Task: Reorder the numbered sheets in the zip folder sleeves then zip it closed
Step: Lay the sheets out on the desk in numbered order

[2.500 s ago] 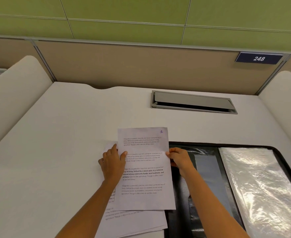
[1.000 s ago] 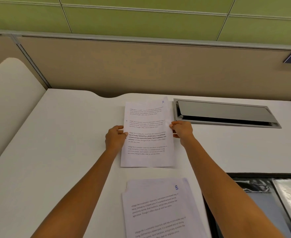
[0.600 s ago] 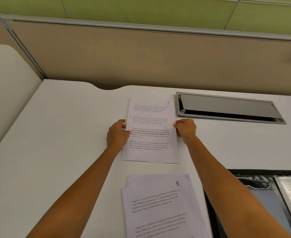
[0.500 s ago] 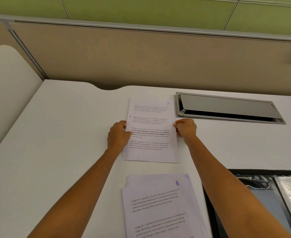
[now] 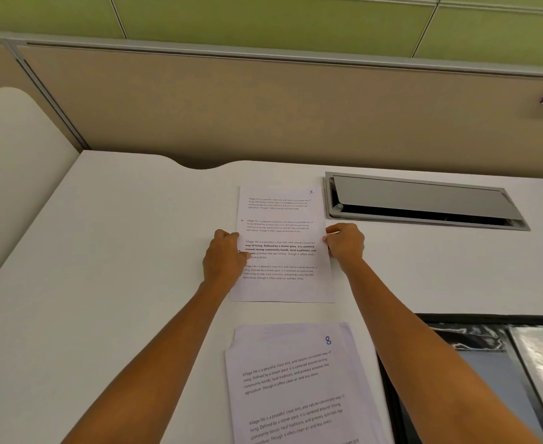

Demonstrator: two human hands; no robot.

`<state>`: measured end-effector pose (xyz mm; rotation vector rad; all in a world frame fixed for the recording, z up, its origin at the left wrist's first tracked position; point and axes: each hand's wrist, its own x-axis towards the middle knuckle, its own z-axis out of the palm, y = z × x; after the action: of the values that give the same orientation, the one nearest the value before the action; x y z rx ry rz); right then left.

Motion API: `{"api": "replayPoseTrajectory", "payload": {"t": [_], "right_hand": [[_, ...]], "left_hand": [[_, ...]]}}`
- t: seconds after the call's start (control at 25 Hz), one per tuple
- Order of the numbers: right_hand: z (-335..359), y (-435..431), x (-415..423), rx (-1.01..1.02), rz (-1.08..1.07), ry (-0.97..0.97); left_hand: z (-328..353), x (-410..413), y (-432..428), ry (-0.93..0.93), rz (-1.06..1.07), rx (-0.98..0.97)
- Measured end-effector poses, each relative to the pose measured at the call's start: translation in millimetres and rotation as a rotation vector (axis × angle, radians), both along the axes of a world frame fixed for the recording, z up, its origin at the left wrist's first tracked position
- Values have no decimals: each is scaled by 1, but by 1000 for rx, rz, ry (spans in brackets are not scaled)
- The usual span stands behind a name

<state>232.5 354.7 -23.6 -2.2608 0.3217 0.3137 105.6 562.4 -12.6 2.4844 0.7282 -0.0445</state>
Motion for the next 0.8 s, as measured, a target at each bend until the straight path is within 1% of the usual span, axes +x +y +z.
{"api": "replayPoseTrajectory", "payload": {"t": [0.28,0.48,0.6,0.72,0.8], "right_hand": [[-4,-1,-1,-23,-22,-48],[3,-12,-15,5,-63,-34],[11,-28,-44,8,-49,-50],[19,-46,-87,16,21,-67],[23,-55,-117,-20,71,-48]], "left_hand": [[-5,1,3,-16,-15,-6],[-3,-6,4,-51,0,-41],[-2,-20,2,-95,18,-75],[0,-37,-5,-135,23,-116],[-1,-50,-13,-135,-1,-110]]}}
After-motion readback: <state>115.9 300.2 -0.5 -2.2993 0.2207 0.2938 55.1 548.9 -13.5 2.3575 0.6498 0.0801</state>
